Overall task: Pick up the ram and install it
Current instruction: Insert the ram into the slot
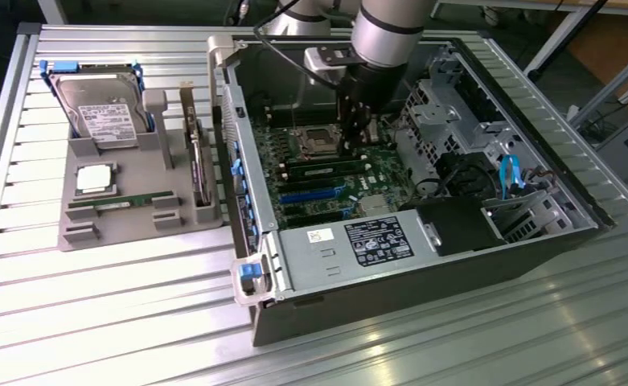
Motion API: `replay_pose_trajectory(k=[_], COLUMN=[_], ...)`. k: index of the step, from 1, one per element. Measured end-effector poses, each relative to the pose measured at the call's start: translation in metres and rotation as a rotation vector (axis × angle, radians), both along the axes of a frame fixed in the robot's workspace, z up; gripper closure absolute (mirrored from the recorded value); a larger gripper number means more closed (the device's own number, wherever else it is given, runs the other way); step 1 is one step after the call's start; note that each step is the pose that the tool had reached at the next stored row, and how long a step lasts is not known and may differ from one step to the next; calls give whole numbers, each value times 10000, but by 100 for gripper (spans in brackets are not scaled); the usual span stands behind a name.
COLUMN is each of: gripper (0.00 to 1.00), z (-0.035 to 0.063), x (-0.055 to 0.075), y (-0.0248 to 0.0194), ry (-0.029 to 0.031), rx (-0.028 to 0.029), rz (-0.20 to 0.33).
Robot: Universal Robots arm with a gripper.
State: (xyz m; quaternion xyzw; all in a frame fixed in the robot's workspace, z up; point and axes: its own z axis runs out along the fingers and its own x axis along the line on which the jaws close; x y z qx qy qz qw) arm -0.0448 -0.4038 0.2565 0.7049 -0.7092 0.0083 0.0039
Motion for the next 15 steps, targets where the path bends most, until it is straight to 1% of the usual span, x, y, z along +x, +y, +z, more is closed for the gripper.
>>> replay_pose_trajectory(k=[1, 2, 4, 7, 8, 10, 12, 13, 14, 15], gripper=[90, 90, 90, 90, 90, 90, 90, 90, 90, 90], z=[9, 58, 169, 248, 251, 253, 253, 254, 254, 266], x=[77, 108, 135, 173, 201, 351, 444, 515, 561, 578], y=[-2, -2, -2, -2, -1, -2, -2, -1, -1, -2], ry=[19, 19, 19, 21, 26, 70, 87, 105, 118, 121], rx=[-5, -4, -4, -4, -2, -3, -2, -2, -3, -5], rz=[1, 2, 1, 0, 1, 2, 0, 1, 1, 2])
